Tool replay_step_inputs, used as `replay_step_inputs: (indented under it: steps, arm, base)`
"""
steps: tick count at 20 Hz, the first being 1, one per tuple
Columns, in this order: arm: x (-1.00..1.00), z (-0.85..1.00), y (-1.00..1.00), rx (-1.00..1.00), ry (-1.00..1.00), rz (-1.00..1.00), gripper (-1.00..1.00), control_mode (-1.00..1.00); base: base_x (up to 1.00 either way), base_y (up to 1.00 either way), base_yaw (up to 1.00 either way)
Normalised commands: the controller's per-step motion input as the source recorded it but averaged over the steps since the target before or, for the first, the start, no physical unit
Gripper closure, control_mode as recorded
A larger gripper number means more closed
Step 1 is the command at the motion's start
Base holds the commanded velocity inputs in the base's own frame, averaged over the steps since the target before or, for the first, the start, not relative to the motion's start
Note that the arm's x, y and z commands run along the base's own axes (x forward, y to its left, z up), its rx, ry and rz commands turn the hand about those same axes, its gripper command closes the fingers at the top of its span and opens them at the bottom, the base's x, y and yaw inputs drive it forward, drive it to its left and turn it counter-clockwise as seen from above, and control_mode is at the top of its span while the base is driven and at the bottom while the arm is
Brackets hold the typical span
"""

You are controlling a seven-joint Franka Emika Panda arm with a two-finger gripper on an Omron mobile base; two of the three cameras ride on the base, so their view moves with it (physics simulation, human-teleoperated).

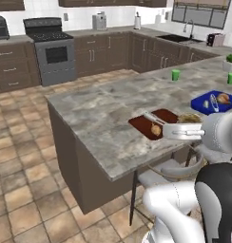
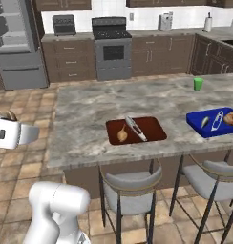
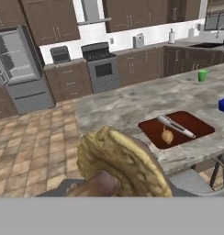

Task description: Gather the onion and mushroom from the fridge and place them on a tray on the dining counter. Then gather the chicken drumstick and fish from the fridge and place them on the other tray.

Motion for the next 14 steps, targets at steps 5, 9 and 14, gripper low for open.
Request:
replay_step_inputs:
  steps: [5,9,14]
  arm:
    - [0.00,0.00,0.00,0.00,0.00,0.00,1.00,1.00]
    - [0.00,0.00,0.00,0.00,0.00,0.00,1.00,1.00]
    - [0.00,0.00,0.00,0.00,0.00,0.00,1.00,1.00]
  base:
    - [0.16,-0.88,0.07]
    - [0.40,-0.71,0.16]
    - [0.49,-0.58,0.25]
